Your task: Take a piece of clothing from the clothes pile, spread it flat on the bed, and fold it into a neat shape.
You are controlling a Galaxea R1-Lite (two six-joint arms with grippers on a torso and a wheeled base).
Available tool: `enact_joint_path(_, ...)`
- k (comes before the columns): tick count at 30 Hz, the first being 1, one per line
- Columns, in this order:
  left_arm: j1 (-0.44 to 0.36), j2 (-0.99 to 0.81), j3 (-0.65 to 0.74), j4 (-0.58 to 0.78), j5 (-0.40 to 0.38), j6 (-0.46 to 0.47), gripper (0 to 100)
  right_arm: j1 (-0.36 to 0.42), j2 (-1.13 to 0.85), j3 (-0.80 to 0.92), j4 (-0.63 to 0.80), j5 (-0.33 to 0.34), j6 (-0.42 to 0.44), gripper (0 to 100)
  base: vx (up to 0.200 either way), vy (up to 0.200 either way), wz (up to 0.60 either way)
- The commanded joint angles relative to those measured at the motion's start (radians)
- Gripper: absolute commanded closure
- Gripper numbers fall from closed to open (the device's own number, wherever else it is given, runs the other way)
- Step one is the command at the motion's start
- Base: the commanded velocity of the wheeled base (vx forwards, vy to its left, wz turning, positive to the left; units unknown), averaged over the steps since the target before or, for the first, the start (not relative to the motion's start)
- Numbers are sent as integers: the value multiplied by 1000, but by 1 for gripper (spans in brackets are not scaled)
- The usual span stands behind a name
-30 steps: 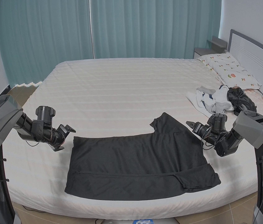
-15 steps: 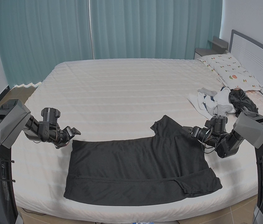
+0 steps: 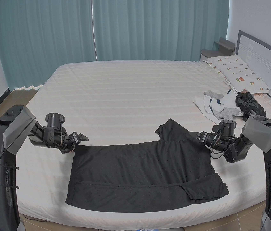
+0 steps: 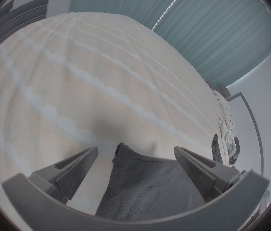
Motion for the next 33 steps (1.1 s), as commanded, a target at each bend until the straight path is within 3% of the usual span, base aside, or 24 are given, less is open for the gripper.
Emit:
enact_joint_path(1, -2, -2, 8, -1, -25, 1, 0, -2, 5, 0, 0, 9, -7, 0, 0, 0, 0)
enact_joint_path(9, -3, 12, 10, 2, -35, 81, 0, 1, 5, -3, 0, 15, -9, 0, 0, 0, 0)
enact_joint_path(15, -2, 9, 10, 0, -35, 81, 0, -1, 4, -42, 41, 43, -9, 0, 0, 0, 0)
enact_joint_path(16, 1, 4, 14, 0, -35, 81, 100, -2, 1, -75, 102, 64, -9, 0, 0, 0, 0)
enact_joint_path(19, 1, 3, 23, -3, -29, 82, 100, -2, 12, -126, 156, 66, -12, 0, 0, 0, 0)
enact_joint_path(25, 12, -31, 65, -6, -25, 75, 100, 2, 50, -273, 328, 70, -96, 0, 0, 0, 0)
enact_joint_path(33, 15, -46, 99, -9, -25, 76, 100, 24, 136, -414, 379, 67, -112, 0, 0, 0, 0)
